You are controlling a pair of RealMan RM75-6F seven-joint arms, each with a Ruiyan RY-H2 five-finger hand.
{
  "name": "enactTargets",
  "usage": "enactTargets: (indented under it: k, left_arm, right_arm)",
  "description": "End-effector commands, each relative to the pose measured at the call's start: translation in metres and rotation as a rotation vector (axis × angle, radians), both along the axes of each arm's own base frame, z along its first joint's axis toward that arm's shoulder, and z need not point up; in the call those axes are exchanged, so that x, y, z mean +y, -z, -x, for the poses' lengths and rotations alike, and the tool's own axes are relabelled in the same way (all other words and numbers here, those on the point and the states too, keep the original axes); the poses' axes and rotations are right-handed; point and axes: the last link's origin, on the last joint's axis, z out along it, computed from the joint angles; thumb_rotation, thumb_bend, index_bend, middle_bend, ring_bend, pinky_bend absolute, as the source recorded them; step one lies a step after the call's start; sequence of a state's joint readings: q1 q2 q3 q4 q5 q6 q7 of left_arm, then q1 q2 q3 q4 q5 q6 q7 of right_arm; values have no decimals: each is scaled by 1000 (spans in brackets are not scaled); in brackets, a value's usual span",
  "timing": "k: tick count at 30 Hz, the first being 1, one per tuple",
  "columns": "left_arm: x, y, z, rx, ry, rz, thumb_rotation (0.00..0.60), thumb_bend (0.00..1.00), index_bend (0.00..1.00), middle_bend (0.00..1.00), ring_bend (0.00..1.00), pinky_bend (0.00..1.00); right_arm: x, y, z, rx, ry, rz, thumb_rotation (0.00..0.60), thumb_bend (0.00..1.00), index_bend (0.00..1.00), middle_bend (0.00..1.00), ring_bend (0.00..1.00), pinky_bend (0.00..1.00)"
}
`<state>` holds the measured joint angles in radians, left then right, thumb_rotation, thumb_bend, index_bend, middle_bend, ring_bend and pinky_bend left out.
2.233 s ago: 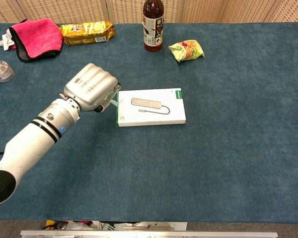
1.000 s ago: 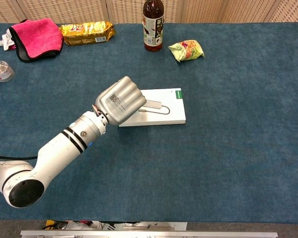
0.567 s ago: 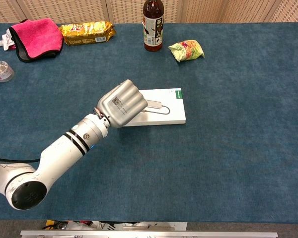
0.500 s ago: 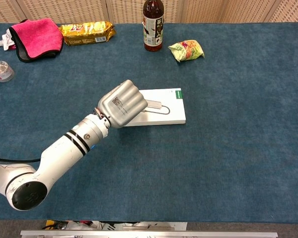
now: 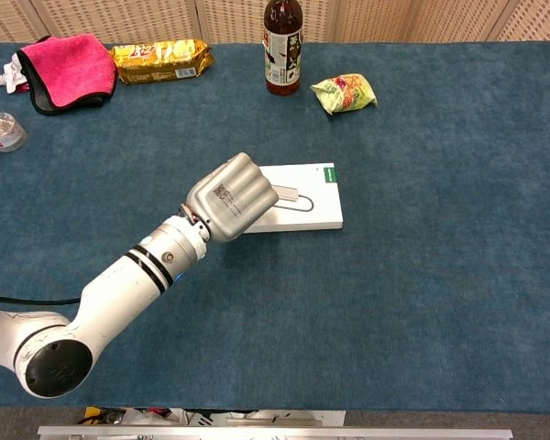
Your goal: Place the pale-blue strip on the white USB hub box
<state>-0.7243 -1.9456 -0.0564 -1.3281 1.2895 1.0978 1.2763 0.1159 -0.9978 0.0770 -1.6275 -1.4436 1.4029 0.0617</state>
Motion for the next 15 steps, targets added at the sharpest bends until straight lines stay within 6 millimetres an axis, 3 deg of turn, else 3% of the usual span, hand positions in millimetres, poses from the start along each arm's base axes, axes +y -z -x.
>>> enactTargets:
  k: [1,15]
  left_arm:
    - [1,1,-3,-11,-17,-2,600,379,497,989,1000,1000]
    - [5,-1,-6,-15,-52,-24,600,375,465,988,1000,1000]
  right_arm:
    - [0,0,0,1,1,1,504,260,265,447,380,406]
    - [0,0,0,-1,-2,5,506,260,265,448,380,406]
